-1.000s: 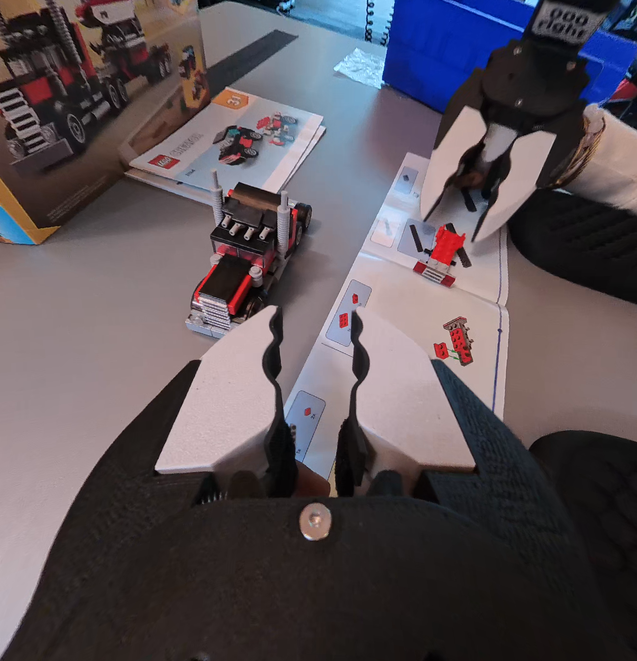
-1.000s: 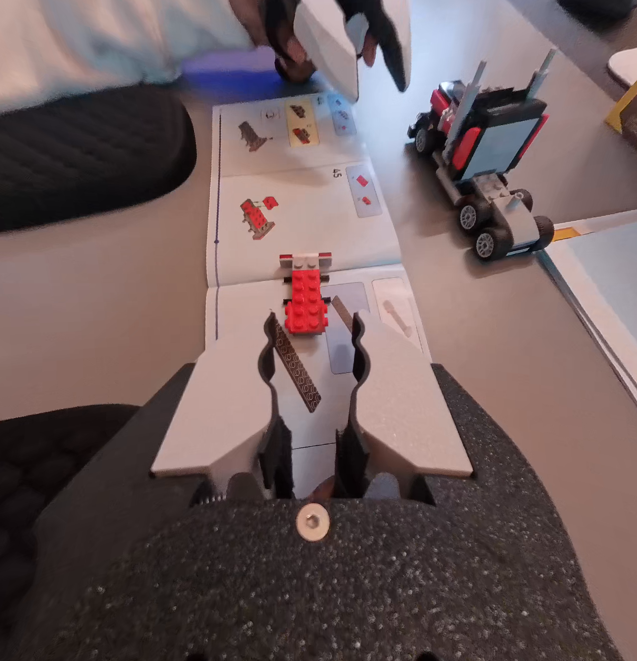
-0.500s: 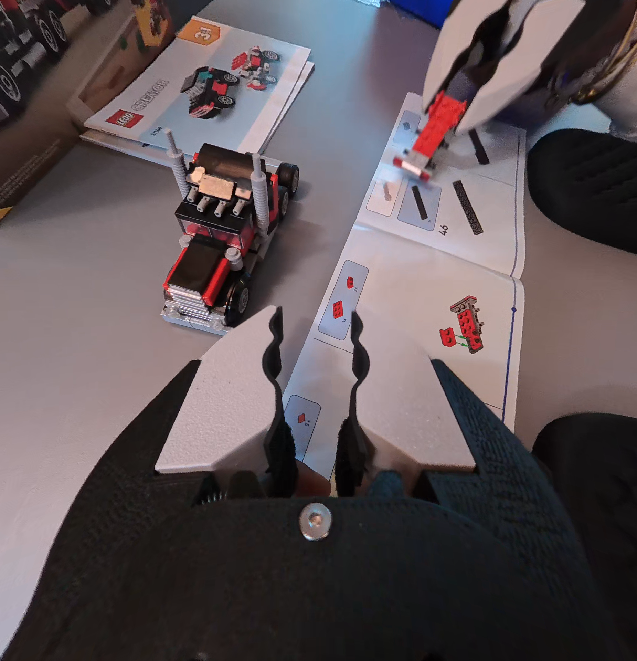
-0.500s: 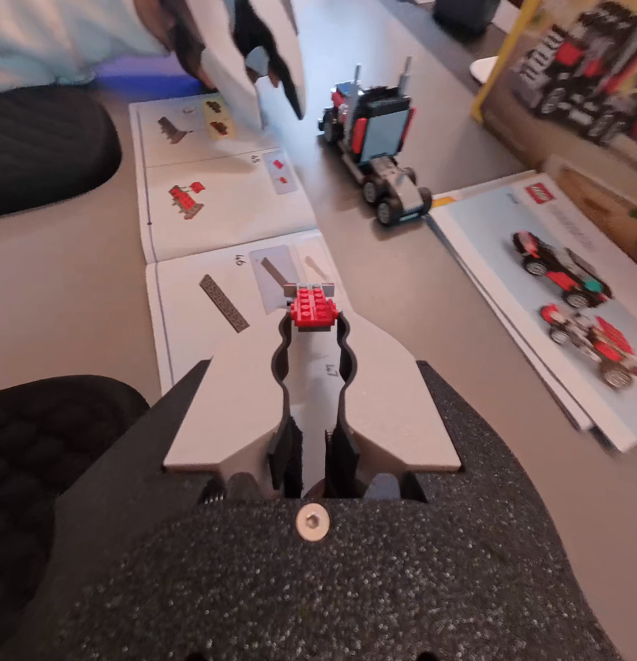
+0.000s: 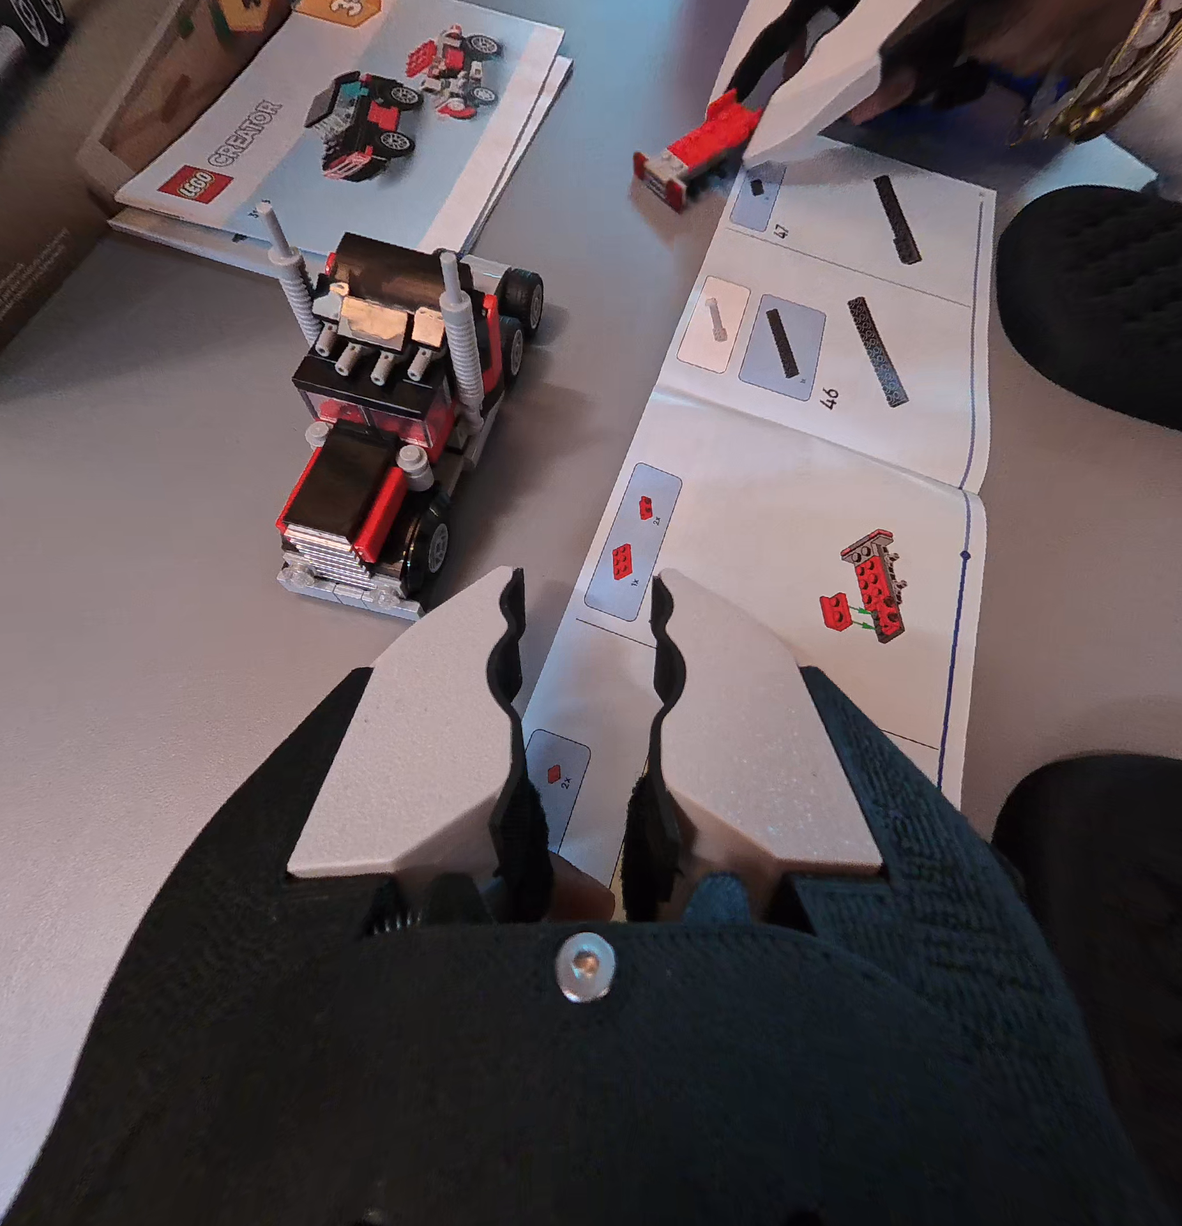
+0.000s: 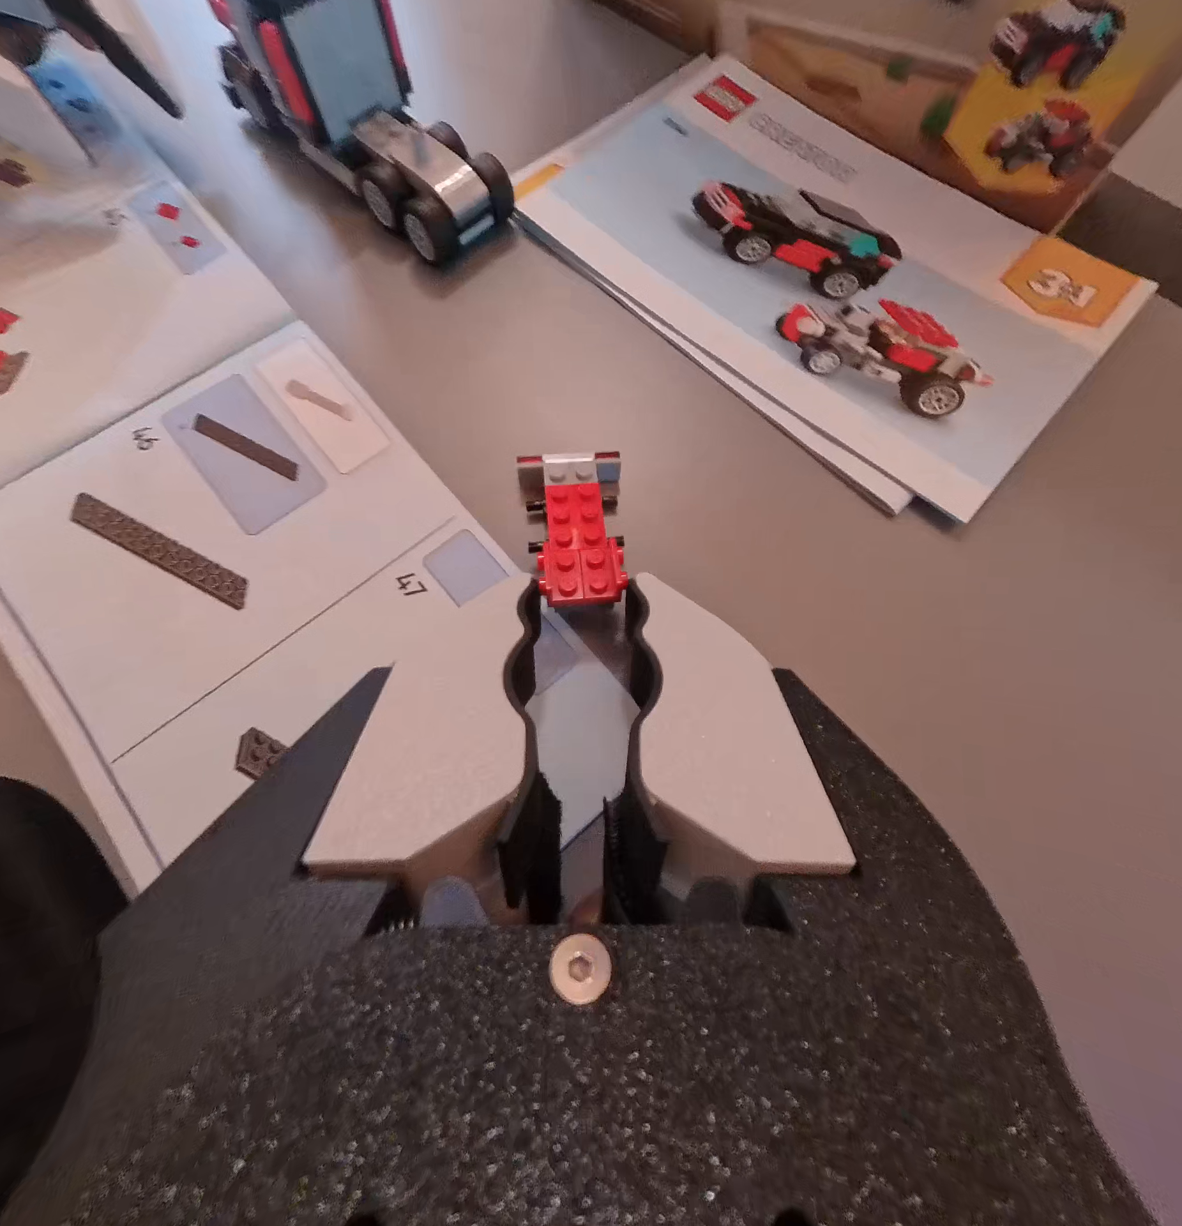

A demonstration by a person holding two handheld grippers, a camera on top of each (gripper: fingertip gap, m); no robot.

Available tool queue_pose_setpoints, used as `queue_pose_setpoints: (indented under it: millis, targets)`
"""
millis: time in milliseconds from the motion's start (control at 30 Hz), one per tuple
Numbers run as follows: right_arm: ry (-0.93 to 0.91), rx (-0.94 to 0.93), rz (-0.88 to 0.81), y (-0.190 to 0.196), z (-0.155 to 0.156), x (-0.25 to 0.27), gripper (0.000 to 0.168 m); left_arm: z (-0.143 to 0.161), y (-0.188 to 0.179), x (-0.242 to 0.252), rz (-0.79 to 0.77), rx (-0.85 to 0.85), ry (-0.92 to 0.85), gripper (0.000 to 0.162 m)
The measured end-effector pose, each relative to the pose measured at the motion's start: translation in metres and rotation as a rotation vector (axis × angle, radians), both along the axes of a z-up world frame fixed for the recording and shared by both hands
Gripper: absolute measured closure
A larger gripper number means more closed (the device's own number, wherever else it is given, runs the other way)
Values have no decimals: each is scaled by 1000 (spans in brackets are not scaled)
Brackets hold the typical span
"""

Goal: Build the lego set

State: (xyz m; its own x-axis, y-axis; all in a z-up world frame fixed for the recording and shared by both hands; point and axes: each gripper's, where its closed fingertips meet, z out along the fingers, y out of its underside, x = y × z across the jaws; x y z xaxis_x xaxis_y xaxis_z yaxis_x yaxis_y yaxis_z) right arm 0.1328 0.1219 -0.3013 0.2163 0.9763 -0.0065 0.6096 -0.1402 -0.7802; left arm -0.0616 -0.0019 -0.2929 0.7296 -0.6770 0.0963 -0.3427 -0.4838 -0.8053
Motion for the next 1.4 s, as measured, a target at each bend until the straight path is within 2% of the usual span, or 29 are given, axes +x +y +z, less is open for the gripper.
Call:
queue_pose_setpoints:
  millis: [233,333,500,600,700,800,867,900,967,1067,1100,1167,1267,1400]
  targets:
    - [-22,-8,-48,4,-6,0,144,-3,1,-1,8,-17,9,125]
    - [-7,4,-56,5,-3,-2,135,-2,3,-3,27,-10,5,123]
    - [-12,90,-97,9,7,-3,124,22,7,-21,129,87,-12,119]
    - [15,122,-35,-3,14,-15,125,63,1,-37,219,152,19,114]
    - [8,151,10,-12,15,-21,125,130,-23,-46,339,256,-20,114]
    - [16,143,43,-18,16,-24,126,199,-76,-63,415,338,-2,113]
    - [26,136,64,-22,19,-25,127,226,-118,-98,490,371,146,113]
    - [30,135,72,-23,20,-26,127,231,-140,-121,521,356,237,113]
    - [35,129,88,-26,20,-27,129,216,-186,-169,606,200,311,113]
    - [20,146,109,-29,17,-29,131,153,-261,-240,929,-228,296,113]
    - [9,161,126,-30,15,-30,131,131,-284,-251,987,-321,325,112]
    - [-17,182,162,-32,8,-31,132,96,-307,-248,986,-390,317,111]
    - [-48,197,209,-35,1,-32,132,60,-316,-227,914,-398,245,109]
    - [-19,185,314,-52,4,-34,133,32,-316,-216,770,-373,214,111]
